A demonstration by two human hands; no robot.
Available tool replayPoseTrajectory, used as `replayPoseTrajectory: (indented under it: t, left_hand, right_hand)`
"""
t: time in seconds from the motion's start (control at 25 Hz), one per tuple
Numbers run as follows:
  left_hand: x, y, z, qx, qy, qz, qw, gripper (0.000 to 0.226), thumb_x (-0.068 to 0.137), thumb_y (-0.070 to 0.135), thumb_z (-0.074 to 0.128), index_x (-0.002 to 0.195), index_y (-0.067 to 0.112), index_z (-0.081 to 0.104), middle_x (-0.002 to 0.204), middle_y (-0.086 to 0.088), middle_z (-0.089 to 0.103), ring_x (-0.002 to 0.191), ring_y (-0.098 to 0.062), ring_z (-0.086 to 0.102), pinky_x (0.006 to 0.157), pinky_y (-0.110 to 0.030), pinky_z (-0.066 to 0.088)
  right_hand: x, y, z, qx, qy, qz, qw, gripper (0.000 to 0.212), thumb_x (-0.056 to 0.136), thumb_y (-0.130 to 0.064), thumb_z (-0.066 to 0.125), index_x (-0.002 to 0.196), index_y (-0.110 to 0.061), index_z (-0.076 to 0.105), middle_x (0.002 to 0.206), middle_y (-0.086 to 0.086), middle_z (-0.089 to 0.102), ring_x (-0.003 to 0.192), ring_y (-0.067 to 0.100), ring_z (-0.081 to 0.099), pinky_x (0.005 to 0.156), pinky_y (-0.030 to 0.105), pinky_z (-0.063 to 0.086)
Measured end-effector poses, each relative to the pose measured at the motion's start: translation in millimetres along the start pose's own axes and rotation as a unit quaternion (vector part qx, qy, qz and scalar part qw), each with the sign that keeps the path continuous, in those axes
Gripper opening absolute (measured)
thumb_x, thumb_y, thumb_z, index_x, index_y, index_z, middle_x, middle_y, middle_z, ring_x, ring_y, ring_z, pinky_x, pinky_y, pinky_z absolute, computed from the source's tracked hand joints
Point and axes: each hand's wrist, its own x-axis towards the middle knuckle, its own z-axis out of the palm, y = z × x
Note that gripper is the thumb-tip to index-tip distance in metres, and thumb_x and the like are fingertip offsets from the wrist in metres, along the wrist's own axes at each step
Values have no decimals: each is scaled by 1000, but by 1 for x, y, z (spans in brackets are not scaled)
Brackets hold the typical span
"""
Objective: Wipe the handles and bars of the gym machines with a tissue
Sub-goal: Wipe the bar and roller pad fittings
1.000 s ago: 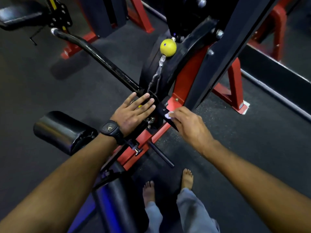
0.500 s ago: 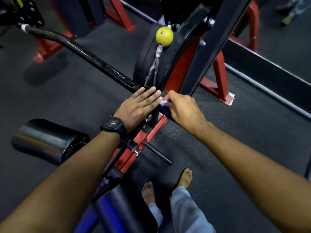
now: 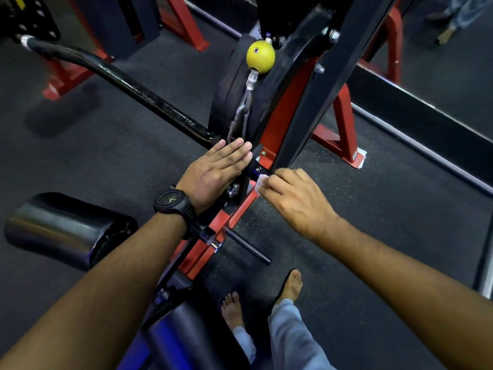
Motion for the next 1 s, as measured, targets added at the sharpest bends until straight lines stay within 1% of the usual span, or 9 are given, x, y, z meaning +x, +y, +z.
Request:
replayPoseTrajectory:
  t: [0.04, 0.16, 0.32, 0.44, 0.64, 0.68, 0.76, 0.88, 1.0]
  left_hand:
    - [0, -1, 0, 0, 1, 3, 1000, 45, 94, 2, 65, 137, 3, 54, 147, -11, 48, 140, -23, 40, 120, -39, 26]
    - [1, -1, 0, -1, 6, 4, 1000, 45, 94, 1, 63, 138, 3, 54, 147, -11, 48, 140, -23, 40, 120, -38, 26]
    - [-1, -2, 2, 0, 4, 3, 1000, 44, 94, 2, 63, 138, 4, 55, 147, -10, 48, 140, -23, 41, 119, -40, 28]
    - [0, -2, 1, -7, 1, 4, 1000, 47, 92, -3, 59, 138, 2, 53, 147, -12, 48, 139, -24, 41, 120, -39, 26]
    - [0, -2, 2, 4, 11, 6, 1000, 42, 95, 4, 64, 136, 5, 57, 146, -9, 50, 138, -22, 43, 119, -39, 28]
    - [0, -1, 2, 4, 11, 5, 1000, 42, 95, 5, 64, 136, 5, 57, 146, -9, 50, 138, -22, 43, 119, -39, 28]
    - [-1, -1, 2, 9, 11, 6, 1000, 43, 94, 5, 66, 136, 5, 57, 146, -9, 49, 139, -22, 42, 118, -40, 29]
    - [1, -2, 0, 17, 21, 8, 1000, 42, 93, 6, 66, 134, 5, 59, 145, -9, 51, 137, -22, 44, 118, -40, 30]
    - [0, 0, 2, 28, 18, 12, 999, 41, 95, 7, 65, 135, 5, 58, 145, -9, 50, 137, -22, 44, 118, -40, 30]
  right_hand:
    - [4, 0, 3, -16, 12, -8, 1000, 14, 93, -8, 61, 104, -5, 69, 97, 7, 63, 87, 27, 60, 70, 39, 49]
    - [22, -8, 6, 16, 22, 4, 1000, 3, 88, -3, 68, 91, -3, 69, 94, 9, 62, 84, 25, 57, 72, 33, 49]
    - [13, -10, 5, -30, -3, -34, 999, 8, 88, -5, 65, 94, -3, 70, 95, 7, 63, 89, 24, 59, 76, 30, 49]
    - [30, -12, 4, -3, 3, -25, 1000, 7, 87, -3, 64, 91, -2, 70, 97, 9, 62, 86, 23, 59, 79, 29, 50]
    - [12, -5, 1, -70, -28, -82, 994, 29, 93, -6, 42, 98, -7, 72, 100, 5, 61, 93, 21, 59, 84, 28, 49]
    - [10, -1, -2, -35, -24, -55, 998, 26, 94, -7, 46, 98, -9, 71, 100, 4, 61, 93, 21, 59, 82, 27, 48]
    - [8, 2, -8, 99, -2, 62, 993, 16, 96, -9, 58, 105, -10, 70, 106, 3, 64, 96, 20, 61, 80, 26, 50]
    - [24, 4, -9, 241, 21, 221, 945, 10, 98, -19, 61, 101, -18, 70, 99, -6, 68, 90, 11, 64, 81, 31, 54]
    - [38, 23, -6, 320, -42, 314, 893, 10, 95, -21, 63, 94, -25, 72, 89, -13, 73, 85, 4, 67, 84, 32, 53]
